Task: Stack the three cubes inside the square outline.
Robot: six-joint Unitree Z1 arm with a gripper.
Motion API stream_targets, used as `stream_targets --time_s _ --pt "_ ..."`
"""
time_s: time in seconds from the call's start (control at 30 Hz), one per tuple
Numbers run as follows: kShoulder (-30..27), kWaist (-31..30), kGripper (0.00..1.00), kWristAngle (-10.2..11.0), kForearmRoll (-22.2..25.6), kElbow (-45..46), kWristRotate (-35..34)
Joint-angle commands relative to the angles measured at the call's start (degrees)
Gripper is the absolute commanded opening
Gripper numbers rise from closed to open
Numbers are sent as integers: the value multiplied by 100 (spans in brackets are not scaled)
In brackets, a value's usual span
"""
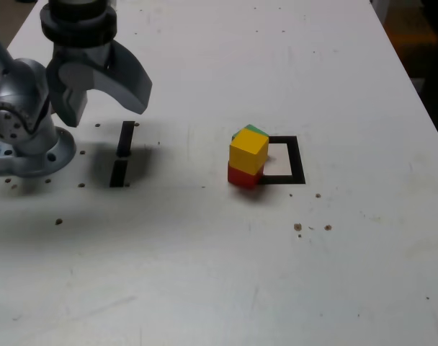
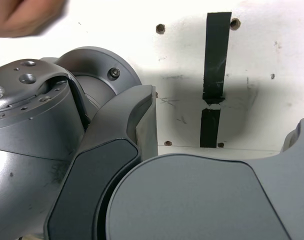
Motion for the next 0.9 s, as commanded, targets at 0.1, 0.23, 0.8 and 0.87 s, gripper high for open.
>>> stream_targets --time_s 0.1,0.23,0.8,0.87 --pt "-91 100 99 55 17 -37 91" --pt "-89 100 98 22 107 -71 91" --pt "924 -1156 95 421 219 -2564 22" --pt "1076 -1335 95 491 320 -2906 14"
